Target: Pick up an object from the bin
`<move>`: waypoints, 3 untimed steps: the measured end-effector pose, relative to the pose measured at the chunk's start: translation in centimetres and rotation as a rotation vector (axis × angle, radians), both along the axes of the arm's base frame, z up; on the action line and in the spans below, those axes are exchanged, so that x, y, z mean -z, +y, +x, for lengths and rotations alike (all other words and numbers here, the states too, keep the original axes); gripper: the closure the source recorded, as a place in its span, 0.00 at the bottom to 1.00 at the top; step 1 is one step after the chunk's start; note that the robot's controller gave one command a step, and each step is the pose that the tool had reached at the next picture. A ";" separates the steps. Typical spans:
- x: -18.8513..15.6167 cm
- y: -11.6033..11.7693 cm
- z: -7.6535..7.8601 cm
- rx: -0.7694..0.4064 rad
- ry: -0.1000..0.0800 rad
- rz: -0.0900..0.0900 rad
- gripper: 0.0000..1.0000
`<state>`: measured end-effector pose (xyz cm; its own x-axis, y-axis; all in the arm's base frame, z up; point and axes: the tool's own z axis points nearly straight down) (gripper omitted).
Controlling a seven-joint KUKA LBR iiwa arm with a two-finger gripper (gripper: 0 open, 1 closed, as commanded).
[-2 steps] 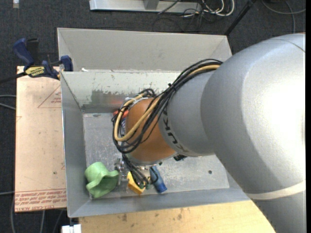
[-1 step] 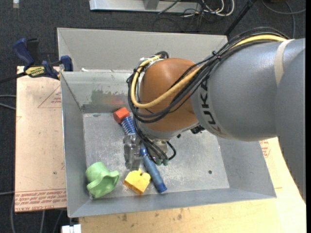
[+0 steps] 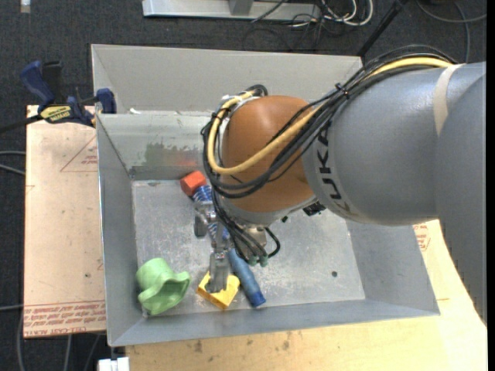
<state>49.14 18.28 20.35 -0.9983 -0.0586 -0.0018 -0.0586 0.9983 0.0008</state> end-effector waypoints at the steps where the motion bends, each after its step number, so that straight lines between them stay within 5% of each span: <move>1: 13.7 0.5 0.5 -0.136 0.003 -0.001 0.00; 2: 11.1 6.4 -1.1 -0.067 -0.003 0.001 0.00; 3: 11.1 5.7 -0.9 -0.058 0.000 -0.008 1.00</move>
Offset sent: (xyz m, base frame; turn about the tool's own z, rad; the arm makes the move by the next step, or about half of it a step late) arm 0.0050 0.0049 -0.1335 -0.1372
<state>48.29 23.94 9.23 -0.9932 -0.1167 -0.0009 -0.1167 0.9931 -0.0075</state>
